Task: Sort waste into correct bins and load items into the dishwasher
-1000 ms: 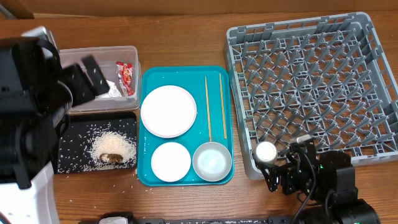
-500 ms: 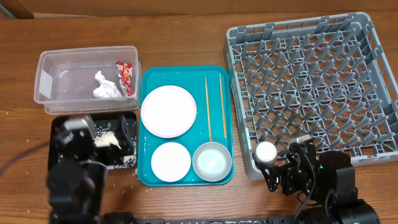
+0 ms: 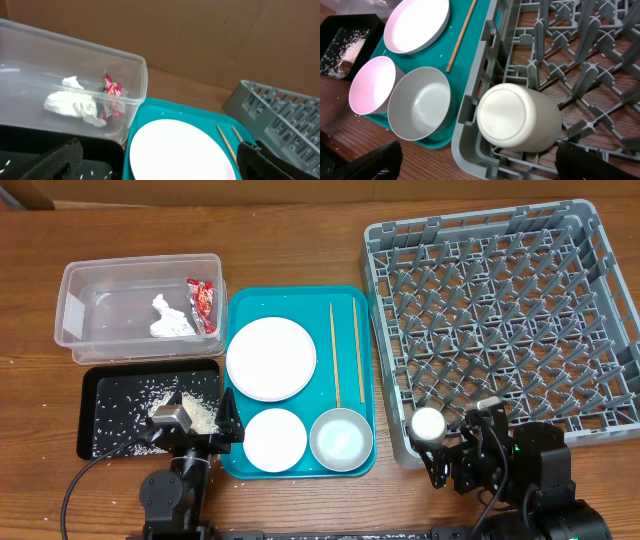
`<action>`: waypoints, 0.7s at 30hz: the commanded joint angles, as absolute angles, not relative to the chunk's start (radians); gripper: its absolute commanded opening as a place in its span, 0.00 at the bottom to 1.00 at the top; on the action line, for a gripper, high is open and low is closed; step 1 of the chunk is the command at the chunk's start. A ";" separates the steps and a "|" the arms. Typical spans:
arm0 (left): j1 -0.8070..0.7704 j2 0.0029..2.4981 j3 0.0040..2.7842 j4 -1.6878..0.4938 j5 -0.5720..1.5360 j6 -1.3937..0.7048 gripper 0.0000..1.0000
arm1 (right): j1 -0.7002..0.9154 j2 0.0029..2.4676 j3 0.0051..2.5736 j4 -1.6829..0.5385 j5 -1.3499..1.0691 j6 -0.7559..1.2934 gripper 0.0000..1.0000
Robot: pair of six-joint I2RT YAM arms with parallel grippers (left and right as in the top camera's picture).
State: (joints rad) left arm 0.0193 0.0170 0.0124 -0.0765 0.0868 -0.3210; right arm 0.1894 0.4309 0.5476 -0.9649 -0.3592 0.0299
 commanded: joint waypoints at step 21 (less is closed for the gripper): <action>0.012 0.004 0.005 -0.068 0.095 -0.367 1.00 | 0.185 0.424 0.550 -1.049 -0.140 -0.027 1.00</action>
